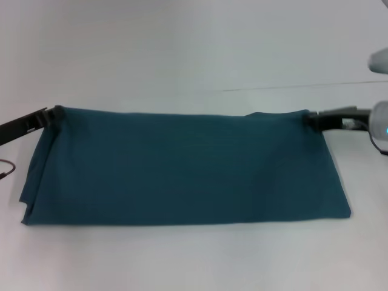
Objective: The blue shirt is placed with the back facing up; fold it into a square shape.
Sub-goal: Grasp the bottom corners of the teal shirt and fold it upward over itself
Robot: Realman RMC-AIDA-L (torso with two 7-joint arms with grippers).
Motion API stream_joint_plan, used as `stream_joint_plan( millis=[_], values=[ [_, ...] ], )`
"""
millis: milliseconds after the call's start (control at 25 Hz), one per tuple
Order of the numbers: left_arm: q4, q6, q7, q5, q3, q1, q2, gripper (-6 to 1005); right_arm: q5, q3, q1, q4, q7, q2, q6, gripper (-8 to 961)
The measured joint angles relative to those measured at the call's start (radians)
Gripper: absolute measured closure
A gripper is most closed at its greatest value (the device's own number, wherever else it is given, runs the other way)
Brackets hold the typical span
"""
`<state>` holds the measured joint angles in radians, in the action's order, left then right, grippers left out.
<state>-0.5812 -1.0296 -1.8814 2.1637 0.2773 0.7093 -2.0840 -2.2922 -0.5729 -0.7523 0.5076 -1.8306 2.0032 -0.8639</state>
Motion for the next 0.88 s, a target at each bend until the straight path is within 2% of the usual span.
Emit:
stream_joint_plan(
  millis=[280,520,880],
  values=[
    [0.015,0.167,0.050,-0.023,0.011,0.048,-0.024,921,0.004,-0.022,-0.066,-0.016,0.035,0.025,0.166,917],
    [0.044,0.222,0.068,-0.041,0.016,0.074,-0.022,914,0.007,-0.024,-0.094,-0.036,0.052,0.029,0.224,917],
    [0.081,0.272,0.113,-0.085,0.031,0.079,-0.026,903,0.007,-0.025,-0.099,-0.068,0.080,0.030,0.253,917]
  ],
)
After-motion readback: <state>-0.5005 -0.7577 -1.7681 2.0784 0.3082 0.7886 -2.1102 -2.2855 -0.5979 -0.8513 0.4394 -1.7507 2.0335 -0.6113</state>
